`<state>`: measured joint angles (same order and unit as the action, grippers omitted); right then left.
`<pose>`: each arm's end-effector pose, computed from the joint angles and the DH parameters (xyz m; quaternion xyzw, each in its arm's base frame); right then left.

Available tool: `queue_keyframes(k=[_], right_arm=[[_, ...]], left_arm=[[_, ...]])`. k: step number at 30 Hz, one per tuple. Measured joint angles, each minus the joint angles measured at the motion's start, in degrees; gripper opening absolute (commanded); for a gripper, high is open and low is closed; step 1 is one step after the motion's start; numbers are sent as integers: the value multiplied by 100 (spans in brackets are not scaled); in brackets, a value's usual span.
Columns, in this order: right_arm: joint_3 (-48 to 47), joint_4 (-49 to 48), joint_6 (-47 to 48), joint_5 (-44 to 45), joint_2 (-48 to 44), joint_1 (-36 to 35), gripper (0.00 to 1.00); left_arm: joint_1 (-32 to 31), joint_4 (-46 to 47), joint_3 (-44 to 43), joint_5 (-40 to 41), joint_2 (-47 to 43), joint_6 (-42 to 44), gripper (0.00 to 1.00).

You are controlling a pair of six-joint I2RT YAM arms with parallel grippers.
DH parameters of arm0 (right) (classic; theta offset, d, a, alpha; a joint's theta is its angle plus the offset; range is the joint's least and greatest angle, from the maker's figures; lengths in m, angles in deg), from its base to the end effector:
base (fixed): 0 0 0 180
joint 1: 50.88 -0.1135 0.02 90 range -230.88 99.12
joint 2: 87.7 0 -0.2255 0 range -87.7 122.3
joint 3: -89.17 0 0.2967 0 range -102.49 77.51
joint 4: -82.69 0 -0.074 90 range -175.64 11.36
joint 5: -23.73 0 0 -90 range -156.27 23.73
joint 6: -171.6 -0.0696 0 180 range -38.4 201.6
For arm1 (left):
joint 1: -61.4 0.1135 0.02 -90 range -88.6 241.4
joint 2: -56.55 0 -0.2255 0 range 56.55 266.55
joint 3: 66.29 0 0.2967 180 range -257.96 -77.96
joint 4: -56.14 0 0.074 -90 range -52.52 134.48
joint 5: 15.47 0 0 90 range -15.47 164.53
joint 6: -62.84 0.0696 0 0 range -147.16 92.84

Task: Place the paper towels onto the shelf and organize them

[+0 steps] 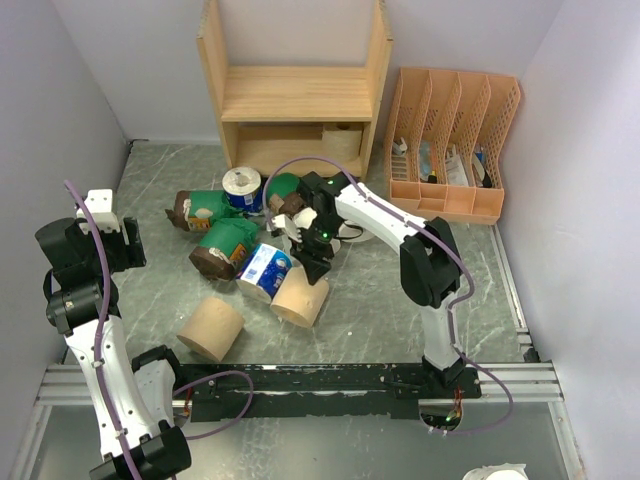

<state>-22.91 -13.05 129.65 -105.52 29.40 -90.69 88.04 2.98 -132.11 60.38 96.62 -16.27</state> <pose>0.2944 0.3027 0.1604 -0.6550 0.6769 0.3346 0.0300 0.2224 0.0925 0.3224 -0.0528 0.8488 0.0662 0.5219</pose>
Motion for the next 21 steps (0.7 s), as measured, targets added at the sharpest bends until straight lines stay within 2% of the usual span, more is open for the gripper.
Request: queue_keyframes(k=[2,3,5,6,15,21], right_arm=[[0,90,63,-52,17,22,36],[-2,129,92,-74,17,22,30],[-26,249,166,-142,33,15,6],[-37,284,216,-166,44,13,0],[-382,553,164,9,4,-33,0],[-881,341,-175,776,-940,-79,0]], left_arm=[[0,0,0,0,0,0,80],[0,0,0,0,0,0,80],[0,0,0,0,2,0,80],[0,0,0,0,2,0,80],[0,0,0,0,13,0,79],[0,0,0,-2,35,0,79]])
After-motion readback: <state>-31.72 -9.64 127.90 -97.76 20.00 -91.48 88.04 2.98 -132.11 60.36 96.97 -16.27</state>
